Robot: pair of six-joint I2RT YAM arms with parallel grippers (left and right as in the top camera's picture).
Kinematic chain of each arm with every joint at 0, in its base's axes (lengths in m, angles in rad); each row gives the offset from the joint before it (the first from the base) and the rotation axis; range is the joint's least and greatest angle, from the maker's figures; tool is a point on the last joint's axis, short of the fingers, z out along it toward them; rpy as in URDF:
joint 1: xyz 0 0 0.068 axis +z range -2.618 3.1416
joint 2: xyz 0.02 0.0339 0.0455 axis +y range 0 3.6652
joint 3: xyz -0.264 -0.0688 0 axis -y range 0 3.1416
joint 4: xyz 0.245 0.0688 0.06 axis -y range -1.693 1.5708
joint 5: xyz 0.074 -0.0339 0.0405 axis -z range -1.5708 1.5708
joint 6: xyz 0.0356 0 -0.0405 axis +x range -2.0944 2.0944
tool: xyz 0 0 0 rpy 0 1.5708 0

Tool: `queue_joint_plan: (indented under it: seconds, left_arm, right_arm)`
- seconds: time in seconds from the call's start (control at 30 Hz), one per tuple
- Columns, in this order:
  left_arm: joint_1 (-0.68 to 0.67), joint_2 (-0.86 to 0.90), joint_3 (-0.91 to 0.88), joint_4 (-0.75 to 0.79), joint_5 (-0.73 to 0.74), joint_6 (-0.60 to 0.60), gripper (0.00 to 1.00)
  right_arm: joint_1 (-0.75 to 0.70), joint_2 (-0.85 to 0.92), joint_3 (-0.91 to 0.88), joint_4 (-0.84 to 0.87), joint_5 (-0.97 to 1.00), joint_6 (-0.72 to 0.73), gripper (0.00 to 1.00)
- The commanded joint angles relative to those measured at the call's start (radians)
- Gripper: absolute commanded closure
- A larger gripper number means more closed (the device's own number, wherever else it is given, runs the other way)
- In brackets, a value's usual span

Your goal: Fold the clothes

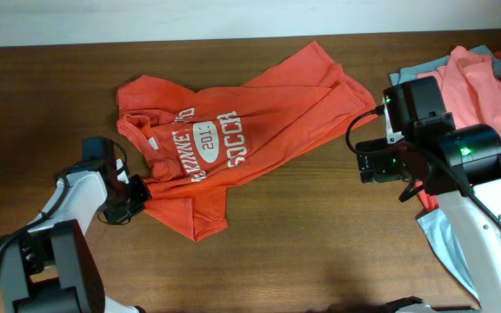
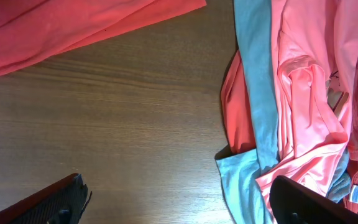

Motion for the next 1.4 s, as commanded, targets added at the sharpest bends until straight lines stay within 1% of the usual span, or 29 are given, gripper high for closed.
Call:
queue_joint_plan:
  seconds: [0.0,0.13,0.27,0.33,0.43,0.7,0.93,1.07,1.2,1.27,1.37]
  left_arm:
    - [-0.002,-0.015,-0.008,-0.021,0.019,0.006,1.00]
    - [0.011,-0.037,-0.008,-0.084,0.019,0.036,1.00]
    - [0.079,-0.149,-0.008,-0.141,0.014,0.100,1.00]
    - [0.140,-0.227,-0.008,-0.138,0.015,0.084,1.00]
    - [0.201,-0.286,-0.008,-0.112,0.015,0.048,1.00]
    - [0.299,-0.306,-0.008,-0.072,0.018,0.003,1.00]
    - [0.309,-0.306,-0.008,-0.070,0.018,-0.011,1.00]
    - [0.309,-0.306,-0.008,-0.072,0.018,-0.011,1.00]
    - [0.309,-0.306,-0.008,-0.069,0.018,-0.011,1.00]
    - [0.309,-0.306,-0.008,-0.065,0.018,-0.011,1.00]
    - [0.309,-0.306,-0.008,-0.065,0.018,-0.011,1.00]
  right_arm:
    - [-0.006,-0.003,0.005,-0.003,0.001,0.008,0.01]
    - [-0.006,-0.002,0.005,-0.003,0.001,0.008,0.01]
    - [-0.006,0.014,0.005,-0.001,0.001,0.008,0.01]
    - [-0.006,0.043,0.005,0.012,-0.011,0.008,0.01]
    - [-0.006,0.093,0.005,0.048,-0.045,0.008,0.01]
    - [-0.006,0.277,0.005,0.223,-0.063,0.008,0.01]
    - [-0.021,0.448,0.005,0.454,-0.062,0.007,0.01]
    - [-0.066,0.542,0.005,0.577,-0.067,0.008,0.01]
    - [-0.115,0.614,0.005,0.587,-0.118,0.008,0.00]
    - [-0.139,0.645,0.005,0.591,-0.177,0.008,0.04]
    - [-0.166,0.677,0.005,0.605,-0.318,0.007,0.09]
